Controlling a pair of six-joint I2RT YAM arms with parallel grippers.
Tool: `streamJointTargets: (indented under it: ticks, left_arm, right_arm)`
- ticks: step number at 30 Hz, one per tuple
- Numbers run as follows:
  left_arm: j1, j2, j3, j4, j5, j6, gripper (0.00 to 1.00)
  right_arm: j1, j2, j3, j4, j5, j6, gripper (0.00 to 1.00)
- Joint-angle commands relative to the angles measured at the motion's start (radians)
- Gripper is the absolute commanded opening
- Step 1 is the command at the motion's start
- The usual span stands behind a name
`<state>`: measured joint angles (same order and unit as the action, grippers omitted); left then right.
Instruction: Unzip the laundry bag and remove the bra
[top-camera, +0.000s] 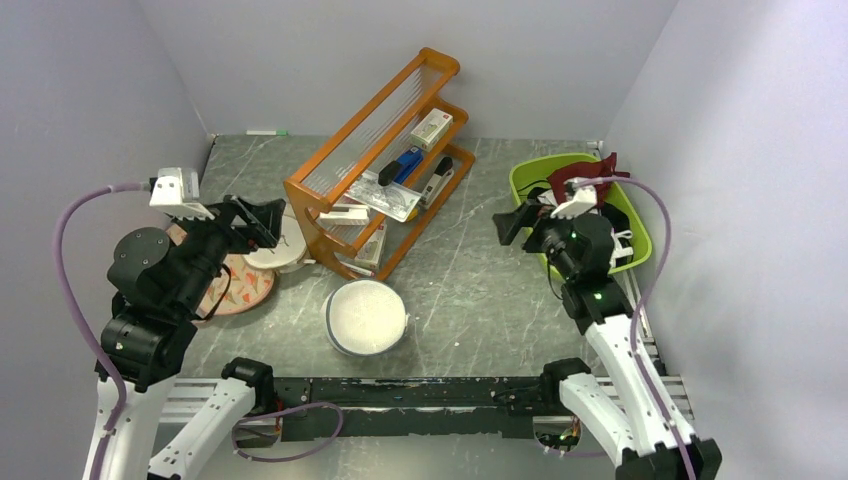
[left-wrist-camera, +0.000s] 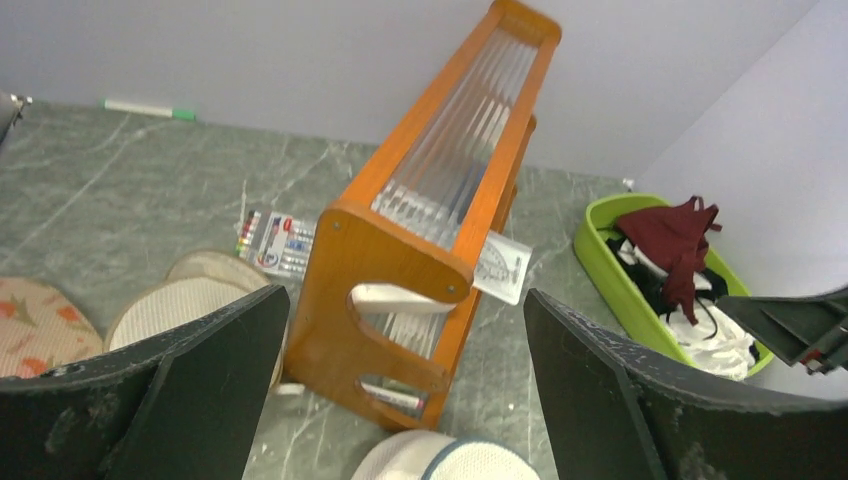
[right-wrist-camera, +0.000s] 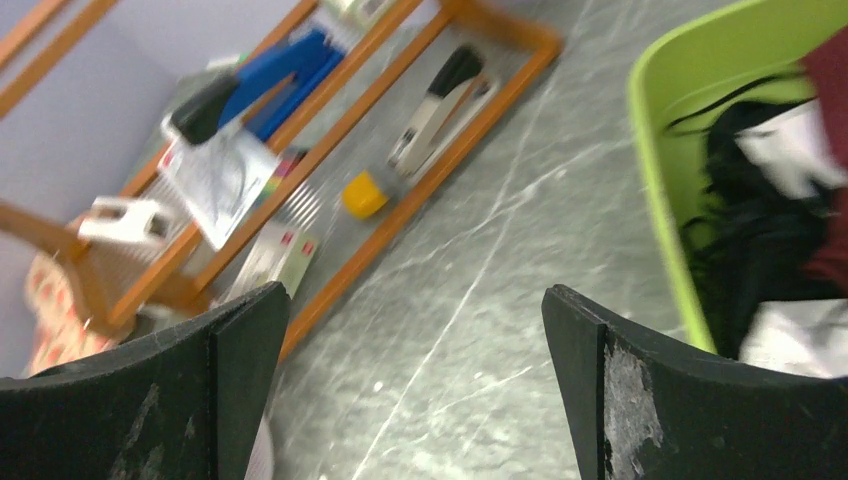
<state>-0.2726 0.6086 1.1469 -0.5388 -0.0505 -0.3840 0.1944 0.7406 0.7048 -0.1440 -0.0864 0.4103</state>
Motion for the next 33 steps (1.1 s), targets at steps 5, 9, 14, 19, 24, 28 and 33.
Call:
streamJointTargets:
  ticks: [5,9,14,19,24,28,33]
  left_arm:
    - [0.02,-0.019,-0.009,-0.161,0.091,-0.03,1.0]
    - [0.022,-0.029,-0.022,-0.188,0.149,-0.043,1.0]
    - [0.025,-0.032,-0.045,-0.201,0.215,-0.059,1.0]
    - [0.026,-0.035,-0.054,-0.249,0.288,-0.069,1.0]
    - [0.026,-0.016,-0.076,-0.242,0.367,-0.094,1.0]
    - [0.026,0.01,-0.129,-0.175,0.471,-0.128,1.0]
    - [0.026,0.022,-0.185,-0.112,0.573,-0.174,0.99]
  right_arm:
    - [0.097,0.244,-0.046,0.215,-0.428,0.084,1.0]
    - [0.271,0.401,0.001,0.27,-0.48,0.071,1.0]
    - [0.435,0.6,0.064,0.333,-0.547,0.071,0.96]
    - [0.534,0.738,0.092,0.425,-0.609,0.106,0.81]
    - [0.562,0.816,0.117,0.457,-0.646,0.128,0.6]
    - [0.563,0.847,0.116,0.47,-0.66,0.134,0.38]
    - [0.563,0.825,0.044,0.542,-0.704,0.193,0.28]
